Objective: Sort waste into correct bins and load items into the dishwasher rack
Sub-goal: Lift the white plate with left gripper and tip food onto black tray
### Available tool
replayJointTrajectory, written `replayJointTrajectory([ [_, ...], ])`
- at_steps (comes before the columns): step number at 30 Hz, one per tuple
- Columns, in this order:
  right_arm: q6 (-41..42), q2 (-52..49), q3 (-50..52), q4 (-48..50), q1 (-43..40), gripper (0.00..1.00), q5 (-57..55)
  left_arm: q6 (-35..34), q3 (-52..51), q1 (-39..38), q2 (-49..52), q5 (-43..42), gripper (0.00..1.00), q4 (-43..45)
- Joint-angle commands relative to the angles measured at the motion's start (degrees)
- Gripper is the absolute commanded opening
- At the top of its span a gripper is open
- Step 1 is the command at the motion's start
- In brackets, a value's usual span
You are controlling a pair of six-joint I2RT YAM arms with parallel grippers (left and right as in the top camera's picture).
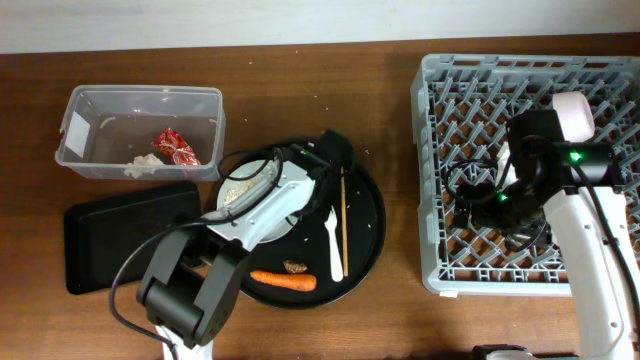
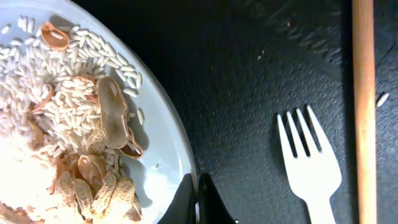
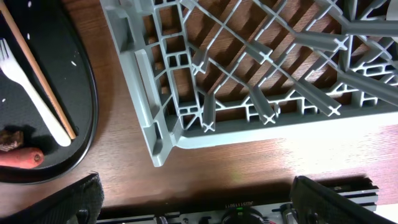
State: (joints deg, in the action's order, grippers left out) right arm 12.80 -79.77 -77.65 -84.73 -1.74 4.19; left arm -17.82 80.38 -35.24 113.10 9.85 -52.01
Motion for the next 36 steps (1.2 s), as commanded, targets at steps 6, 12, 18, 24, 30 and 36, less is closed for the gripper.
replayJointTrajectory([
  [6, -0.57, 0.92, 0.13, 0.44, -0.26, 0.99, -0.33, -2.01, 9.75, -0.02, 0.66, 2.36, 0.0, -10.47],
  [12, -0.59, 0.92, 0.13, 0.83, -0.26, 0.99, -0.42, -9.55, 9.9, -0.02, -1.18, 4.66, 0.0, -15.52],
  [18, -0.57, 0.92, 0.13, 0.79, -0.26, 0.99, -1.84, -10.91, 9.9, 0.66, -11.13, 7.32, 0.0, -20.39],
  [24, -0.57, 0.92, 0.13, 0.57, -0.26, 0.99, -1.84, -13.88, 9.88, 12.09, -13.2, 6.8, 0.0, -27.52],
  [30, -0.57, 0.92, 0.13, 0.57, -0.26, 0.99, -1.84, -13.6, 8.15, 24.9, -14.56, 1.68, 0.0, -28.39],
  [36, -0.57, 0.92, 0.13, 0.42, -0.26, 0.99, -1.84, -4.5, 2.69, 33.81, -17.33, -9.16, 0.0, -22.36],
])
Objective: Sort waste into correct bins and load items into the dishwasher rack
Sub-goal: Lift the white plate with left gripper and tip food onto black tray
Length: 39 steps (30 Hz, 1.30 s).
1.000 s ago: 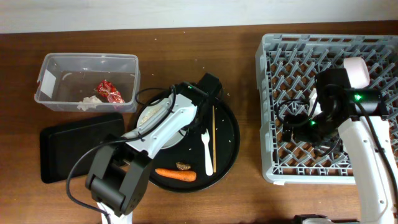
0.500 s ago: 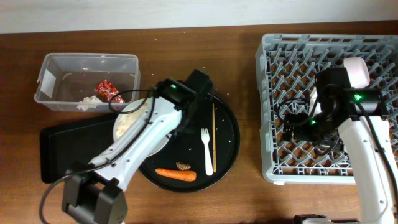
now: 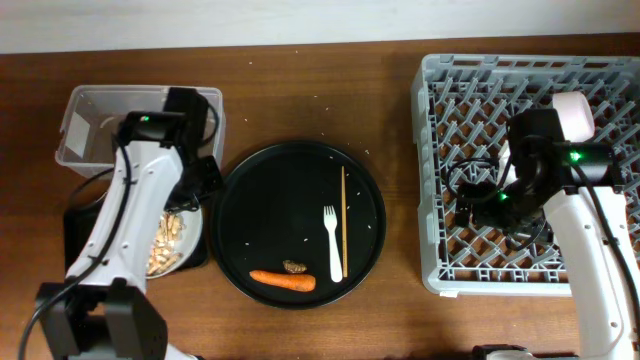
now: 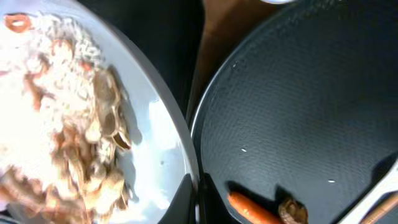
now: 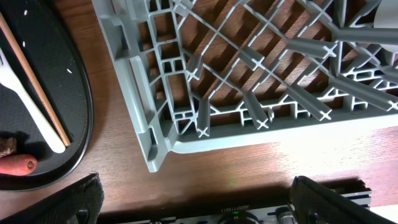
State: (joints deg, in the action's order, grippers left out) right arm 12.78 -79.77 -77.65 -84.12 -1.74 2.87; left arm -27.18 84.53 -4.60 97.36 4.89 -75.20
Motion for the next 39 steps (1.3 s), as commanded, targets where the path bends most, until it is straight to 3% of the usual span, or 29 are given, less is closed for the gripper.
replayJointTrajectory([
  [1, -0.55, 0.92, 0.13, -0.31, -0.26, 0.99, -0.52, 6.21, -1.46, 4.63, -1.6, -5.42, 0.0, 1.25],
  [9, -0.52, 0.92, 0.13, -0.48, -0.26, 0.99, -0.5, 18.25, -4.04, 17.64, -1.6, -25.42, 0.0, 3.41],
  [12, -0.52, 0.92, 0.13, -0.52, -0.26, 0.99, -0.5, 28.17, -4.22, 25.0, -1.6, -39.69, 0.0, 3.34],
  [17, -0.52, 0.92, 0.13, -0.52, -0.26, 0.99, -0.5, 43.87, -4.24, 36.98, -1.6, -59.67, 0.0, -4.04],
  [21, -0.52, 0.92, 0.13, -0.5, -0.26, 0.98, -0.52, 49.27, -4.26, 43.69, -1.6, -67.04, 0.0, -8.22],
  [25, -0.52, 0.92, 0.13, -0.48, -0.26, 0.99, -0.52, 49.83, -4.24, 44.89, -1.6, -69.16, 0.0, -13.18],
  [30, -0.52, 0.92, 0.13, -0.48, -0.26, 0.99, -0.52, 51.3, -4.26, 44.92, -1.6, -71.43, 0.0, -12.81],
  [31, -0.52, 0.92, 0.13, -0.5, -0.26, 0.99, -0.52, 53.9, -4.26, 44.92, -1.62, -74.12, 0.0, -16.98],
  [33, -0.52, 0.92, 0.13, -0.5, -0.26, 0.99, -0.52, 54.88, -4.24, 44.92, -1.51, -73.66, 0.0, -13.0],
  [36, -0.52, 0.92, 0.13, -0.48, -0.26, 0.99, -0.52, 55.3, -4.24, 44.92, -1.49, -73.83, 0.0, -16.76],
  [37, -0.52, 0.92, 0.13, -0.5, -0.26, 0.99, -0.52, 58.97, -4.24, 45.0, -1.73, -75.58, 0.0, -16.33],
  [39, -0.52, 0.92, 0.13, -0.48, -0.26, 0.99, -0.52, 57.46, -4.24, 45.42, -1.64, -73.92, 0.0, -14.88],
])
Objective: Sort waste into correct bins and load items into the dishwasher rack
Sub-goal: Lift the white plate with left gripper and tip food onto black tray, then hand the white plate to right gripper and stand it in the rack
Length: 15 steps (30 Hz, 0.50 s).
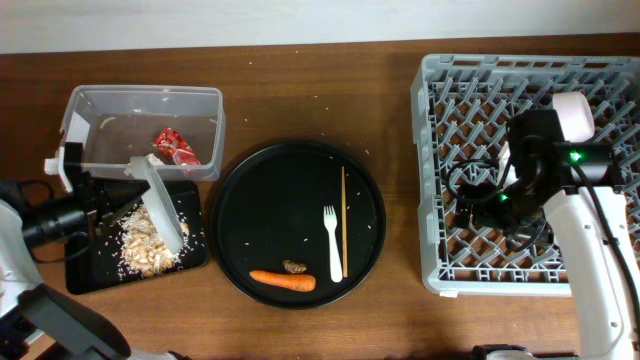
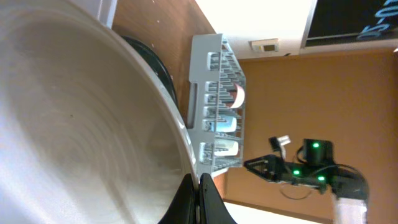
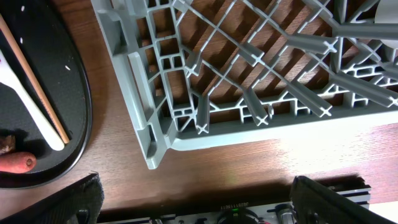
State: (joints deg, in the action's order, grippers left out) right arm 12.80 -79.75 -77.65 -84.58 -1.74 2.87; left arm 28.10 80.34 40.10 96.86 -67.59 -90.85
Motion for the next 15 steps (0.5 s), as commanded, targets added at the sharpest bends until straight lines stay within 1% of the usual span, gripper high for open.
replayJointTrajectory([
  [1, -0.55, 0.9, 0.13, -0.02, -0.26, 0.99, -0.52, 2.19, -0.04, 0.96, -1.14, -1.42, 0.0, -0.26],
  [2, -0.55, 0.9, 0.13, -0.02, -0.26, 0.99, -0.52, 2.23, -0.04, 1.05, -1.18, -1.4, 0.0, -1.64],
  [6, -0.55, 0.9, 0.13, 0.0, -0.26, 0.99, -0.52, 2.47, -0.04, 1.05, -1.49, 1.4, 0.0, -1.62],
  [9, -0.55, 0.9, 0.13, 0.0, -0.26, 0.99, -0.52, 2.89, -0.02, -0.83, -5.4, 1.46, 0.0, -1.42],
  [10, -0.55, 0.9, 0.13, 0.0, -0.26, 0.99, -0.52, 2.84, 0.0, -2.91, -7.45, 1.92, 0.0, -0.22],
  [12, -0.55, 0.9, 0.13, 0.0, -0.26, 0.99, -0.5, 2.75, 0.07, -9.92, -11.76, 5.29, 0.0, 3.48],
  [13, -0.57, 0.9, 0.13, 0.02, -0.26, 0.99, -0.52, 0.24, 0.07, -13.51, -13.05, 7.93, 0.0, 6.03],
  [15, -0.57, 0.9, 0.13, 0.02, -0.26, 0.99, -0.5, -9.99, 0.07, -23.17, -14.4, 18.29, 0.0, 13.27],
])
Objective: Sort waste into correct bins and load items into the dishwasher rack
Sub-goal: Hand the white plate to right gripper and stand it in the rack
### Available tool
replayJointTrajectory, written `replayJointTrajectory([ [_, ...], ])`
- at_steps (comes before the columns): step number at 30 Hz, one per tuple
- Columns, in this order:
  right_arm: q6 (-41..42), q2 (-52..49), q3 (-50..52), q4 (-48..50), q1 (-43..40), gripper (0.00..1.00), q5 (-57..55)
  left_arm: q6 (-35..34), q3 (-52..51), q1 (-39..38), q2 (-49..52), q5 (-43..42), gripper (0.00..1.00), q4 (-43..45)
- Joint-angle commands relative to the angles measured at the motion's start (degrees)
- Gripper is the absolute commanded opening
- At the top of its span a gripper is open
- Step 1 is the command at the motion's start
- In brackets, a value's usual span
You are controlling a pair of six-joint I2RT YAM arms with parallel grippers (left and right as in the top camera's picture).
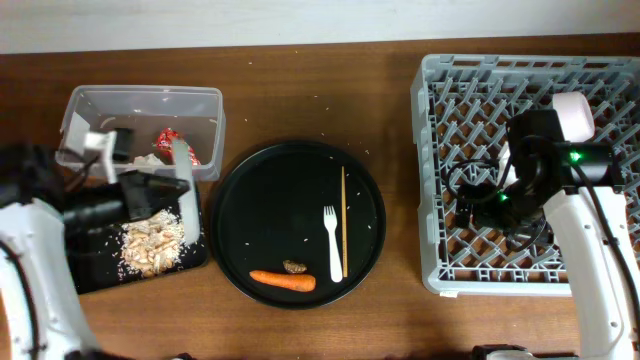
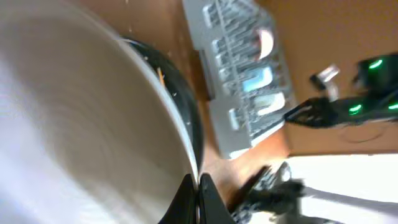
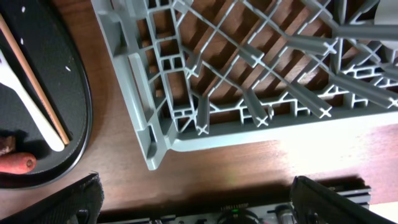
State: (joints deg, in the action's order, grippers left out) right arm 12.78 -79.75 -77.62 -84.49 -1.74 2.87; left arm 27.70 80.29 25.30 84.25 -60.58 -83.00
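Observation:
My left gripper (image 2: 198, 186) is shut on the rim of the white plate (image 2: 74, 124), which fills its view and looks bare. From overhead the plate (image 1: 183, 190) stands on edge over the right end of the black bin (image 1: 95, 270), where rice and peanut shells (image 1: 150, 242) lie. The round black tray (image 1: 300, 170) holds a white fork (image 1: 332, 243), a chopstick (image 1: 343, 215), a carrot (image 1: 283, 281) and a brown scrap (image 1: 294, 267). My right gripper (image 3: 199, 205) is open above the grey dishwasher rack (image 3: 149, 124), holding nothing.
A clear bin (image 1: 100, 110) at the back left holds a red wrapper (image 1: 172, 145) and a crumpled scrap. A pale pink cup (image 1: 573, 115) stands in the rack (image 1: 430, 170). Bare wood lies between the tray and the rack.
The plate, still on edge in my left gripper, now sits a little further right and back over the black bin. The food pile and the right arm have not moved.
My left gripper was shut on the rim of the plate, loaded with rice and peanut shells, on the black tray. Then the loaded plate was over the black bin. Then it stood tilted with the food lying in the bin, and now it is held bare.

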Motion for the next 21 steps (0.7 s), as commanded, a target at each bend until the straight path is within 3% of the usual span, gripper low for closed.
replayJointTrajectory([
  [1, -0.55, 0.9, 0.11, -0.07, -0.26, 0.99, -0.5, -13.7, 0.11, -13.84, -1.75, 16.28, 0.0, 8.94],
  [5, -0.55, 0.9, 0.11, -0.07, -0.26, 0.99, -0.5, -26.36, 0.02, -36.5, -0.28, 32.46, 0.0, 20.26],
  [8, -0.55, 0.9, 0.11, -0.07, -0.26, 0.99, -0.52, -32.61, -0.02, -49.05, 4.9, 38.49, 0.0, 25.94],
  [11, -0.55, 0.9, 0.11, -0.09, -0.26, 0.99, -0.52, -36.41, 0.0, -56.54, 14.16, 44.3, 0.0, 30.34],
  [15, -0.55, 0.9, 0.11, -0.09, -0.26, 0.99, -0.5, -36.5, 0.0, -60.19, 21.7, 44.33, 0.03, 34.14],
  [16, -0.55, 0.9, 0.11, -0.09, -0.26, 0.99, -0.5, -36.48, 0.13, -60.13, 21.59, 44.33, 0.09, 34.16],
  [17, -0.55, 0.9, 0.11, -0.09, -0.26, 0.99, -0.5, -36.46, 0.9, -59.98, 21.18, 44.33, 0.31, 33.57],
  [18, -0.57, 0.9, 0.11, -0.22, -0.26, 0.99, -0.48, -36.41, 2.58, -59.28, 20.52, 44.37, 0.65, 31.17],
  [21, -0.57, 0.9, 0.11, -0.52, -0.15, 0.99, -0.48, -36.44, 8.92, -53.94, 17.92, 47.28, 0.66, 20.09],
])
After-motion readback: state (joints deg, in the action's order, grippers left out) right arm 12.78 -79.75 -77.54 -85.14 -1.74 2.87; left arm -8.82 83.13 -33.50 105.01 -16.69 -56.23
